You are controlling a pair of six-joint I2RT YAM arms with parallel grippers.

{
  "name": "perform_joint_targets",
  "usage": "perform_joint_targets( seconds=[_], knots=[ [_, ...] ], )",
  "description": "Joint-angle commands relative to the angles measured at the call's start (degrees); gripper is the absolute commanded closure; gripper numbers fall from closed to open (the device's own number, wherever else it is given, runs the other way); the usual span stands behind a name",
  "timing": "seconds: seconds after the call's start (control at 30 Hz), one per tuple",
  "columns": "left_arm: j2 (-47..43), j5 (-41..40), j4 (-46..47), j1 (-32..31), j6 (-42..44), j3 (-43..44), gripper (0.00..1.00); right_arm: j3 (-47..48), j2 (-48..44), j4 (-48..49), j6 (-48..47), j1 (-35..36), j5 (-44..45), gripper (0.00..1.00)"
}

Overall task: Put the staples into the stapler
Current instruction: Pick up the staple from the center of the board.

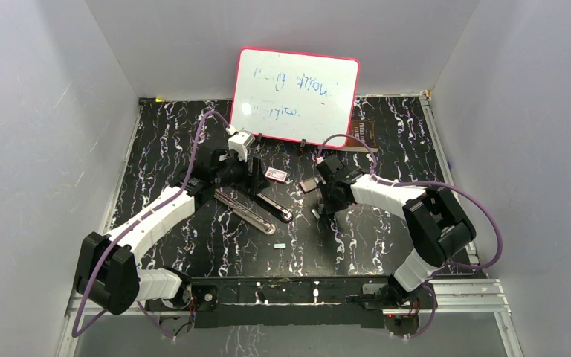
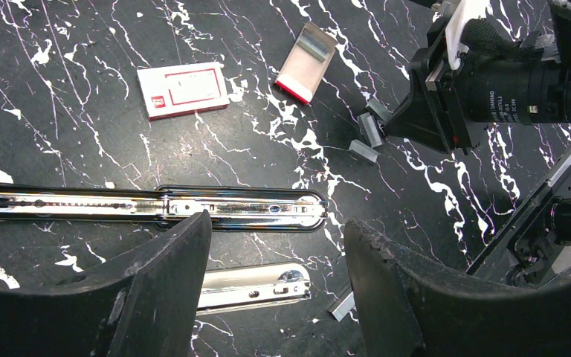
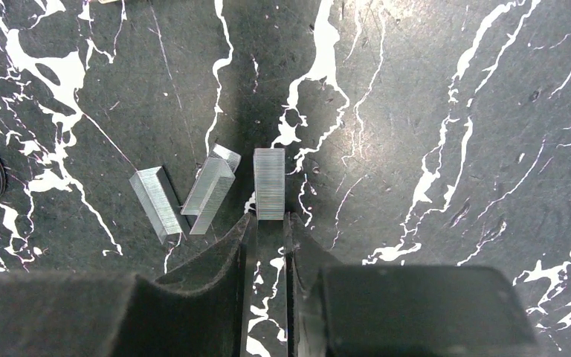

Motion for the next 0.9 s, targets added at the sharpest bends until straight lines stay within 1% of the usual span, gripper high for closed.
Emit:
perform_joint_targets(
  seconds=[0.0,0.2,0.37,0.47,0.57,0.63,0.7,0.8,0.87],
  knots=[
    [-0.39,1.03,0.08,0.37,-0.49,1.23,0.36,-0.94,-0.95,1.98,0.19,0.18,0.13,0.76],
    [-1.76,0.83,1.85,0.46,-2.17,0.88,0.35,-0.77,-5.26,1.68,1.04,0.24,3.93,0.83],
    [-5.00,1.96,6.93,0.46,-4.67,-0.43,0.34,-0.36,-12.61,1.87,1.95,0.23,7.74,0.93],
    [-7.11,2.60,10.29,0.47,-6.13,-0.76,0.33,-0.07,-17.60,3.76,1.53,0.20,6.40,0.97],
    [-9.08,4.30,15.35,0.46,-8.32,-1.78,0.31,-0.25,-22.87,8.09,0.13,0.13,2.11,0.98],
    [-10.59,6.65,20.20,0.46,-9.56,-3.39,0.30,-0.67,-26.40,11.99,-0.67,0.17,-2.28,1.00],
    [-12.40,10.37,27.65,0.46,-10.60,-6.09,0.30,-0.96,-29.62,15.89,-1.33,0.18,-7.00,1.00],
    [-16.22,13.09,44.43,0.47,-12.38,-12.10,0.30,-1.51,-33.21,22.17,-2.15,0.16,-15.09,1.00],
    [-19.10,15.92,52.58,0.46,-12.17,-14.72,0.30,-1.92,-35.07,25.95,-3.26,0.26,-21.02,1.00]
  ],
)
